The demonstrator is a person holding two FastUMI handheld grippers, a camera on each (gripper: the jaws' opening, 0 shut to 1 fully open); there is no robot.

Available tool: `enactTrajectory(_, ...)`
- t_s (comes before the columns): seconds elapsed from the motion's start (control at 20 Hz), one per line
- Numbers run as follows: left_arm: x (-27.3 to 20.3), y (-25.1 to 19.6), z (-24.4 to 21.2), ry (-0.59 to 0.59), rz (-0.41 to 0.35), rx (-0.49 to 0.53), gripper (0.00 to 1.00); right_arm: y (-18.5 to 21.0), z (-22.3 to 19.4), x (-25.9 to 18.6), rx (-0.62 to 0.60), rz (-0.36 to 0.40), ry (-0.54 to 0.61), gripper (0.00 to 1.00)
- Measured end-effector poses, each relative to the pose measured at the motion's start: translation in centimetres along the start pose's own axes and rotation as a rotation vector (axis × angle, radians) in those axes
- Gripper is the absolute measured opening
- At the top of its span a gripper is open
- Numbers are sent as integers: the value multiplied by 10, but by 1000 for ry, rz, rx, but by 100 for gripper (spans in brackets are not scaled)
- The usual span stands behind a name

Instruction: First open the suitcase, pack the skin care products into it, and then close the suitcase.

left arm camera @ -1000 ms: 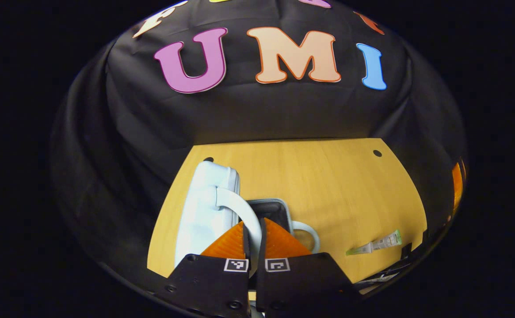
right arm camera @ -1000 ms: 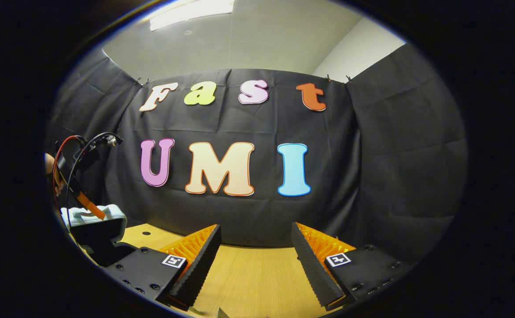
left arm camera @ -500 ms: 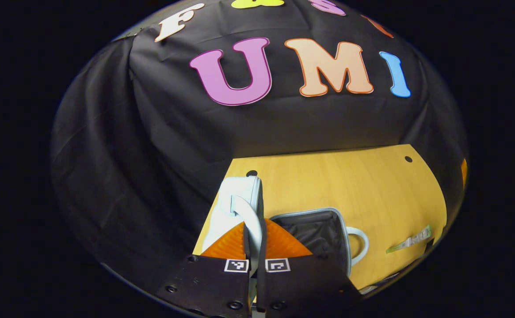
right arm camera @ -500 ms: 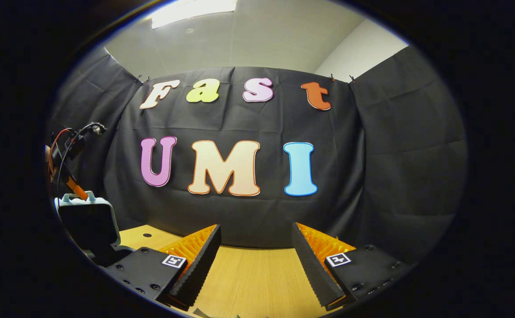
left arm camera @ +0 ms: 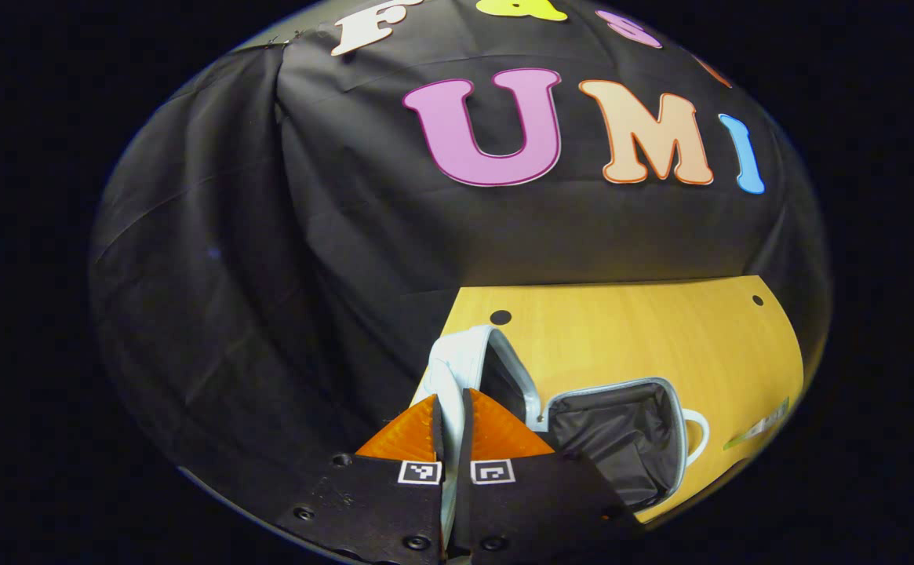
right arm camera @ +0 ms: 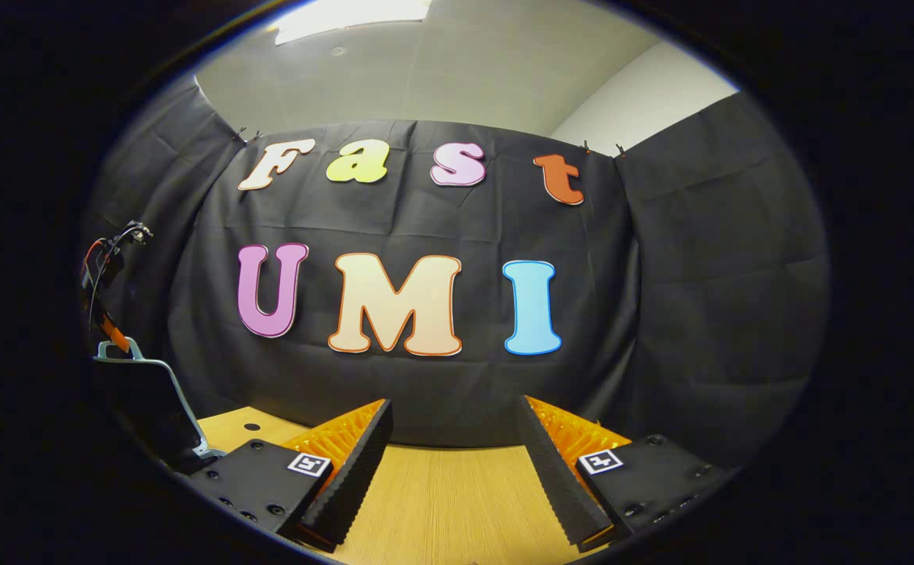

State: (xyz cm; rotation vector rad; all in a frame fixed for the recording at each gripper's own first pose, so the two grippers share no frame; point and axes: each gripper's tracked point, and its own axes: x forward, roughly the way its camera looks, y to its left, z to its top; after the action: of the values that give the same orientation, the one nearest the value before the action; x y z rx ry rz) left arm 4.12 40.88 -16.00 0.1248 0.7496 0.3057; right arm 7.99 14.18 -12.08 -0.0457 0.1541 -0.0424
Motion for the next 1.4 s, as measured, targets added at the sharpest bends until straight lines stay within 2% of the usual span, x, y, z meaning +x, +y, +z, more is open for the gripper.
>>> enactTrajectory(0.15, 17, 32, -5, -28, 18, -49, 0, 18, -2, -2, -15, 1, 7, 98)
enactTrajectory(0.25, 26, 42, -15, -8, 6, -81, 0, 28, -1, -3, -29, 3, 9, 98)
enactTrajectory(0.5, 53, 70, -43, 43, 18, -91, 0, 46, 4, -5, -63, 6, 3, 98)
enactTrajectory(0.65, 67, 87, -61, 71, 39, -135, 0, 52, 3, -7, -78, 8, 7, 98)
enactTrajectory(1.2, 120, 110, -156, 168, 86, -188, 0, 50, -1, -14, -125, 4, 30, 98)
enactTrajectory(1.3, 131, 117, -168, 175, 127, -201, 0, 45, 1, -15, -122, -7, 28, 98)
enactTrajectory(1.4, 134, 121, -181, 177, 167, -255, 5, 39, 5, -17, -127, -17, 18, 98)
